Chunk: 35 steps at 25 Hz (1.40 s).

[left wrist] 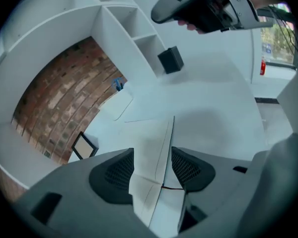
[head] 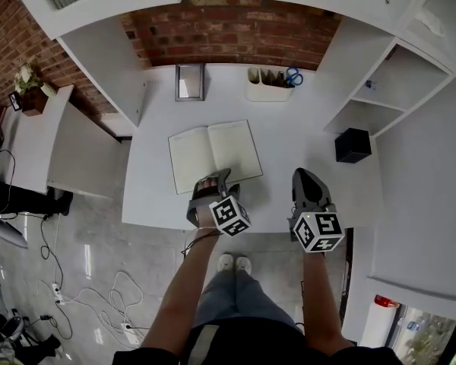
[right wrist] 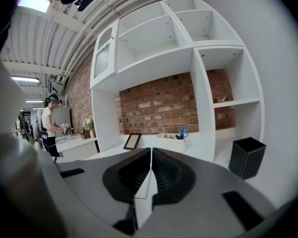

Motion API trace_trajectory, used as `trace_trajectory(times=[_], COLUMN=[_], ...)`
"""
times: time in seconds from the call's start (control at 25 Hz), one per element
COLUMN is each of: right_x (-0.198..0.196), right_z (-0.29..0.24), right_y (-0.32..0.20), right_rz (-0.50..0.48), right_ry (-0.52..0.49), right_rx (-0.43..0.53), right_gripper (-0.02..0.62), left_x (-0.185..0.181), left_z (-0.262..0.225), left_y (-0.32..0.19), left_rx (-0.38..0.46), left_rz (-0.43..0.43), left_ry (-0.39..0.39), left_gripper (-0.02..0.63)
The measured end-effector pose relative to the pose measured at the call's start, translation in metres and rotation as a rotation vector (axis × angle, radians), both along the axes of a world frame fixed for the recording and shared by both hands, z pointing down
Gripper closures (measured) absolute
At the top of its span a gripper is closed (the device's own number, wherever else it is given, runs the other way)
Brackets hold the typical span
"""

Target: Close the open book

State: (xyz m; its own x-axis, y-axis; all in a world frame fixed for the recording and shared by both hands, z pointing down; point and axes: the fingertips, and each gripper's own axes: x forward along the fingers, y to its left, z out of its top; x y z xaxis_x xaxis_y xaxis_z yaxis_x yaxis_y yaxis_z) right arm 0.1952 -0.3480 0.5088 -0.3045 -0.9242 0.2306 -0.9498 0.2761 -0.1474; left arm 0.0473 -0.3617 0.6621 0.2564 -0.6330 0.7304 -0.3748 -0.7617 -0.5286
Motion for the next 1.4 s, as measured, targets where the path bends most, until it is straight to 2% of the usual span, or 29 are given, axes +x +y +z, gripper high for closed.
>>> trace_trajectory(times=[0.2,0.48,0.88,1.16,1.4], right_x=[0.001,-0.005,-0.007,-0.009,-0.008], right_z=[0.006,0.012,0.018,0.022,0.025], right_y=[-0.006,-0.012,-0.013,-0.012,-0.010], right_rz=[-0.008,-0.029,-0.031,-0.039,-0.039], right_ry=[-0.002,0.035,0.037,0.044,0.046], right_rx=[-0.012,-0.027,-0.043,-0.050,-0.059], right_gripper=[0.597,0.597,0.597,0.597,0.597], left_x=[0.002,0.009,0.009,0.012,0.014], left_z=[0.016,0.025,0.027,0.036,0.040], left_y=[-0.011,-0.011,-0.014,-0.006,-0.006], left_rx=[0.025,0.045,0.082,0.095,0.098], left_rz=[0.044,0.117,0.139,0.180,0.198], left_ry=[-0.146,-0.248,-0.292,-0.322,-0.337], left_gripper=[0.388,0.388,0.391,0.514,0.554])
